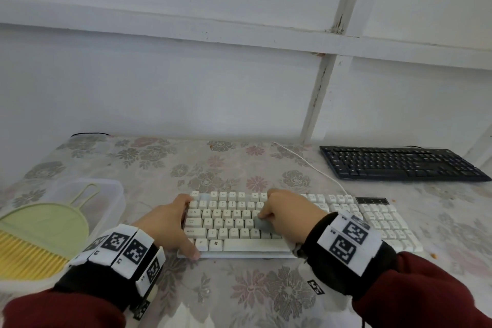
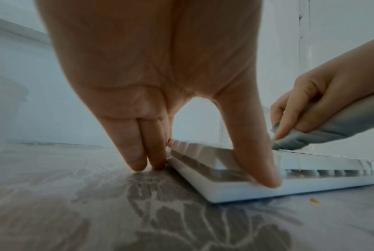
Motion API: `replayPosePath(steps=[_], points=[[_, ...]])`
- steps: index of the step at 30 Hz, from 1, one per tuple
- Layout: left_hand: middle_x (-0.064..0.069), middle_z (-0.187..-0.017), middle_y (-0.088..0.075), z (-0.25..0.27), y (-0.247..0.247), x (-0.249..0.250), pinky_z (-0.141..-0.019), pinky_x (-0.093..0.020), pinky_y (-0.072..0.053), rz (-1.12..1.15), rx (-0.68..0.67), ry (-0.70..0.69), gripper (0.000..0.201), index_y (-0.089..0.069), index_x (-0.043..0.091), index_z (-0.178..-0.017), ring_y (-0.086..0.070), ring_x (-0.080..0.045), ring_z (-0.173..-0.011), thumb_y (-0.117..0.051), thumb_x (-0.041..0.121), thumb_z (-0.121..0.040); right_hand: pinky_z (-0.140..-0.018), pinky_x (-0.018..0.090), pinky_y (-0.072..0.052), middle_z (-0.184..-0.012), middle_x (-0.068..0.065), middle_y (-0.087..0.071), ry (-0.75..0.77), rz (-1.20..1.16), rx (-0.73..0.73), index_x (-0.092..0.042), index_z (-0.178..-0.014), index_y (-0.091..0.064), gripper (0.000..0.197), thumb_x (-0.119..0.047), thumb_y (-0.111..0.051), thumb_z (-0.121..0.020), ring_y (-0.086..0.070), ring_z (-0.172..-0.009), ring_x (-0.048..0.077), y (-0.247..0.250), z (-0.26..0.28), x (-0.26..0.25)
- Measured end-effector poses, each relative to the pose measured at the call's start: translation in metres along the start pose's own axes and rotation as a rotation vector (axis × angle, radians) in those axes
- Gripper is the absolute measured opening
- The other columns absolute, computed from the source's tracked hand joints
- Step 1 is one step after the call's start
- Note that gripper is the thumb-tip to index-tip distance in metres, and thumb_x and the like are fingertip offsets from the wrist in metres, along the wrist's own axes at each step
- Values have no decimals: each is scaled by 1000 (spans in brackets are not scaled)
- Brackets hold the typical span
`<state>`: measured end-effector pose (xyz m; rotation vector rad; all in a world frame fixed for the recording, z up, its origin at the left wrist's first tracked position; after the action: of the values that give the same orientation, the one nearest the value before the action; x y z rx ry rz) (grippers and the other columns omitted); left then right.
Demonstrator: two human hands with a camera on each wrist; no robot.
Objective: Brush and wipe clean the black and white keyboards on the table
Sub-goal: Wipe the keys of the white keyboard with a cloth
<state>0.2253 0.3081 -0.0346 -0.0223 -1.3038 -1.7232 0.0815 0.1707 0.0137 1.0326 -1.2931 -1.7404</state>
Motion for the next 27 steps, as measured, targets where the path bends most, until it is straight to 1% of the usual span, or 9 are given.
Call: replayPosePath(steps=[3, 5, 8, 10, 15, 19, 22, 24, 27], points=[[9, -122, -56, 0, 0, 1, -93, -26, -47, -7, 1, -2, 110, -20, 25, -141, -55, -12, -109, -88, 26, -54, -64, 19, -37, -94, 2, -45, 32, -79, 84, -8, -101, -73, 28, -16, -47, -95, -53, -82, 21, 11, 7, 0], [10, -121, -57, 0, 0, 2, -93, -27, -48, -3, -5, 0, 110, -21, 26, -140, -56, -11, -108, -88, 26, -53, -64, 20, -37, -96, 4, -45, 62, -90, 103, -10, -101, -73, 27, -11, -46, -95, -56, -88, 25, 7, 8, -7], [12, -122, -56, 0, 0, 2, -95, -27, -46, -10, -9, -2, 112, -20, 26, -140, -55, -10, -109, -88, 29, -52, -55, 16, -27, -92, 3, -38, 65, -65, 71, -7, -90, -69, 23, -11, -47, -93, -52, -81, 24, -7, 8, -11], [13, -121, -55, 1, 0, 2, -94, -24, -45, -10, -9, -2, 111, -20, 27, -141, -55, -9, -108, -88, 29, -53, -54, 15, -26, -91, 1, -37, 47, -34, 82, -7, -94, -69, 23, -15, -47, -94, -49, -79, 21, -11, 12, -6], [18, -109, -51, 0, -1, 2, -79, -15, -39, 10, -18, -2, 111, -19, 28, -141, -53, -6, -100, -88, 29, -54, -54, 16, -25, -76, -5, -29, 0, -33, 63, -12, -77, -60, 19, -11, -47, -91, -46, -75, 21, -10, 25, 19], [18, -110, -52, 0, -1, 2, -77, -14, -38, 20, -19, -2, 111, -20, 28, -140, -53, -4, -98, -89, 29, -53, -62, 21, -37, -84, -2, -36, -47, -48, 98, -8, -86, -67, 22, -12, -46, -91, -52, -79, 21, -7, 39, 45], [18, -110, -52, 1, 0, 2, -74, -12, -39, 21, -17, -6, 112, -21, 28, -140, -54, -4, -98, -89, 29, -52, -57, 14, -29, -86, -2, -38, -77, -63, 110, -10, -95, -70, 24, -15, -47, -92, -50, -77, 17, -7, 44, 60], [19, -109, -52, 1, 0, 2, -69, -9, -37, 22, -19, -7, 111, -20, 28, -140, -53, -4, -96, -89, 29, -53, -57, 14, -29, -85, -3, -38, -91, -59, 107, -10, -94, -71, 24, -16, -48, -93, -51, -76, 17, -5, 47, 66], [19, -106, -50, 2, 0, 3, -69, -10, -37, 20, -20, -5, 110, -20, 28, -140, -52, -4, -96, -89, 29, -54, -58, 14, -31, -87, -3, -40, -111, -56, 106, -11, -93, -72, 24, -20, -50, -93, -53, -79, 16, 0, 51, 75]])
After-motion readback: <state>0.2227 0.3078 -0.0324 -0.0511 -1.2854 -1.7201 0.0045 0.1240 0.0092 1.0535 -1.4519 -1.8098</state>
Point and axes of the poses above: each hand's wrist, its own z-axis away from the middle knuckle, its own y-axis out of the back of the hand, x = y × z, the point moved 6 cm from there along -z, towards the middle knuckle
